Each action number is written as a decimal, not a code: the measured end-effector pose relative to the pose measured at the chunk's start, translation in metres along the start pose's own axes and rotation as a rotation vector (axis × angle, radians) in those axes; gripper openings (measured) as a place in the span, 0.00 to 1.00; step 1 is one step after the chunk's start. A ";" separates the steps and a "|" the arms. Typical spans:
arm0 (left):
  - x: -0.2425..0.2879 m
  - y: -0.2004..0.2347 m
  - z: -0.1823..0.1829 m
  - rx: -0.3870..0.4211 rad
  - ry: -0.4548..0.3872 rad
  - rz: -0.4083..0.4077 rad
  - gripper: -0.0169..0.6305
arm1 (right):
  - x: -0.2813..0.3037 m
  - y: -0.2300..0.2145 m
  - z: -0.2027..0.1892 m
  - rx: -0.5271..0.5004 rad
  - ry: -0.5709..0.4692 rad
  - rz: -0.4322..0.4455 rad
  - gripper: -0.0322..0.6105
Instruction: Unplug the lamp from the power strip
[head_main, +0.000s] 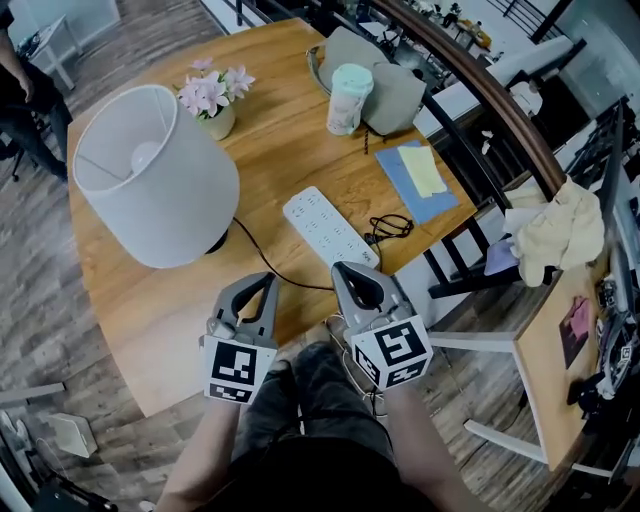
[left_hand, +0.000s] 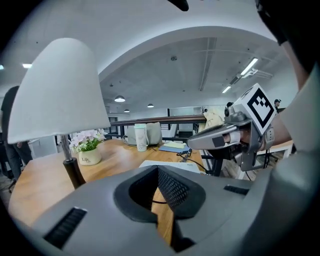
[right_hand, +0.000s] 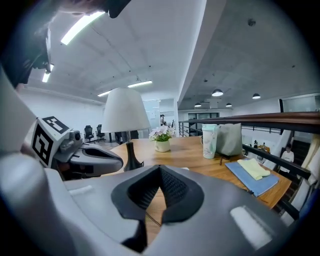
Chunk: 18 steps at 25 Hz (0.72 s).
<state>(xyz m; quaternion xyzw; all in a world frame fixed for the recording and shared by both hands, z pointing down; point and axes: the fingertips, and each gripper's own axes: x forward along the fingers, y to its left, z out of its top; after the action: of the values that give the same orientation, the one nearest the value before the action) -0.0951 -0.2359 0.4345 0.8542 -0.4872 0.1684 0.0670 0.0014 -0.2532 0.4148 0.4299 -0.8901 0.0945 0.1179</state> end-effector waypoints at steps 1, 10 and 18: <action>-0.003 0.001 0.002 -0.003 -0.013 0.000 0.02 | 0.000 0.004 0.002 -0.004 -0.003 0.001 0.06; -0.028 0.008 0.027 -0.026 -0.109 -0.010 0.02 | -0.012 0.028 0.023 -0.051 -0.042 -0.012 0.06; -0.039 0.010 0.049 -0.086 -0.186 -0.025 0.02 | -0.031 0.033 0.044 -0.060 -0.095 -0.052 0.06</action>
<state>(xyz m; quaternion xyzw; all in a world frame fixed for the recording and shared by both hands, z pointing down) -0.1107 -0.2233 0.3746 0.8686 -0.4874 0.0663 0.0600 -0.0115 -0.2221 0.3616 0.4533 -0.8856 0.0442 0.0908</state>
